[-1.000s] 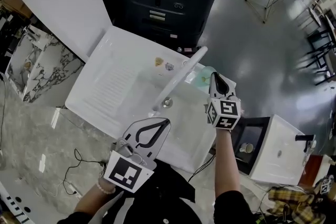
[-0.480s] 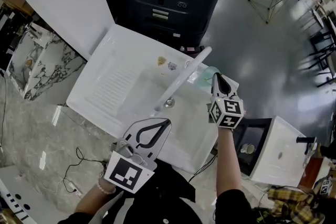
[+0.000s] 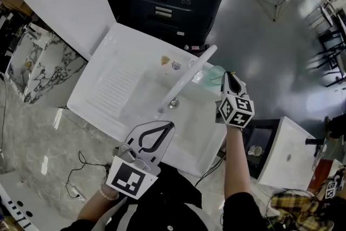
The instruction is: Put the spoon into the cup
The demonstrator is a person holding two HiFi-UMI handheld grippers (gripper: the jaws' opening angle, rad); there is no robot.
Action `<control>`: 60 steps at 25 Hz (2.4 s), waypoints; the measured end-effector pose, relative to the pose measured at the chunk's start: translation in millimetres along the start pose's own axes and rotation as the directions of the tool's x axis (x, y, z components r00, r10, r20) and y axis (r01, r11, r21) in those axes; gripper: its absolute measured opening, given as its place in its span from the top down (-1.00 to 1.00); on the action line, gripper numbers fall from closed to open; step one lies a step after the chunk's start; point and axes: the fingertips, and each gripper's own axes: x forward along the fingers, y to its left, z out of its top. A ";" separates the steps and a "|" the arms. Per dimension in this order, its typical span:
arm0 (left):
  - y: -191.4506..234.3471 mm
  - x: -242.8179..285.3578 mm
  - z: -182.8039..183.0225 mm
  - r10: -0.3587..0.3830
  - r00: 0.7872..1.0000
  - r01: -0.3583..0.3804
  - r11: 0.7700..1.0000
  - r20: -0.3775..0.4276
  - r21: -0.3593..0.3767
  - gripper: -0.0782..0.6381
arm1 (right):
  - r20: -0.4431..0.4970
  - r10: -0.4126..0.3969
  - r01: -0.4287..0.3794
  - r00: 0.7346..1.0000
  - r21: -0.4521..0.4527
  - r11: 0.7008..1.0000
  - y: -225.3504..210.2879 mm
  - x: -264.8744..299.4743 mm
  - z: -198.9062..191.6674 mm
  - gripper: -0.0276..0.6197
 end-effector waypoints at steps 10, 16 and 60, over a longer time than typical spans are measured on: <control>0.8 -1.3 3.1 0.004 1.000 -0.004 1.000 0.003 0.024 0.79 | -0.036 -0.030 0.032 0.999 0.053 0.998 -17.4 0.2 -13.8 0.71; 6.5 -6.2 3.3 0.019 1.000 -0.019 1.000 0.004 0.023 0.79 | -0.034 -0.054 0.057 0.998 0.080 0.995 -23.0 -4.6 -14.4 0.57; -9.7 -13.4 10.1 -0.104 0.993 0.102 0.994 0.051 0.044 0.79 | 0.163 -0.026 0.040 0.986 -0.079 0.996 86.0 -165.6 24.0 0.91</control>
